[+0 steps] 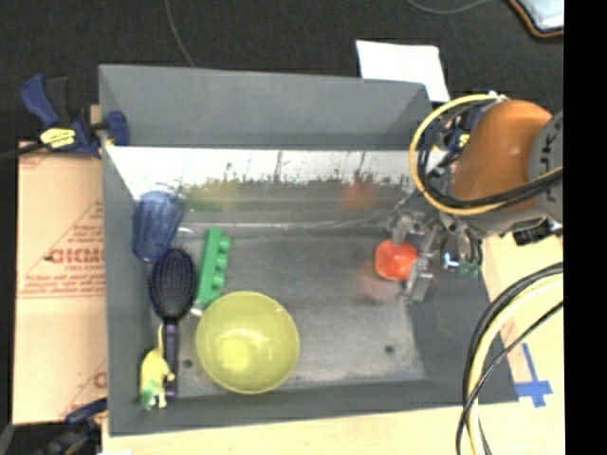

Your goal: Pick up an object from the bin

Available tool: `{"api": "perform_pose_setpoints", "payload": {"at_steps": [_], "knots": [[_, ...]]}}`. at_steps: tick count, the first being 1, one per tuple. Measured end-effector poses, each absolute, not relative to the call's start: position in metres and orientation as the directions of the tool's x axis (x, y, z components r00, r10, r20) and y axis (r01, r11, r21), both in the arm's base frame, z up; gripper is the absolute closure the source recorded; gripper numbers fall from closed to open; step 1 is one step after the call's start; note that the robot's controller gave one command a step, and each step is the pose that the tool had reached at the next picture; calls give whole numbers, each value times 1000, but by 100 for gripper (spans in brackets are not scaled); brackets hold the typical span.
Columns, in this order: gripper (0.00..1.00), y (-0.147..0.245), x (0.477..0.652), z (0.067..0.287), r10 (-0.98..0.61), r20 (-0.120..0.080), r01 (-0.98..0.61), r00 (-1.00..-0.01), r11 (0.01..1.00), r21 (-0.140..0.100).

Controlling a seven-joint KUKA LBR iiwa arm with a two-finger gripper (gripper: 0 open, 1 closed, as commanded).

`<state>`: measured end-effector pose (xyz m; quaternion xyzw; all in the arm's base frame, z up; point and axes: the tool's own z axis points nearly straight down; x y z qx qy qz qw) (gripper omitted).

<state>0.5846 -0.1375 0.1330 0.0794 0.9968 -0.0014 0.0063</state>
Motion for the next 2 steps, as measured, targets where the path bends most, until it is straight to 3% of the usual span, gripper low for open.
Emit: {"api": "perform_pose_setpoints", "payload": {"at_steps": [1,2], "knots": [[0,-159,604,101,187,-36,187,-982,982,4],[0,-163,639,70,96,-30,96,-995,995,-4]]}}
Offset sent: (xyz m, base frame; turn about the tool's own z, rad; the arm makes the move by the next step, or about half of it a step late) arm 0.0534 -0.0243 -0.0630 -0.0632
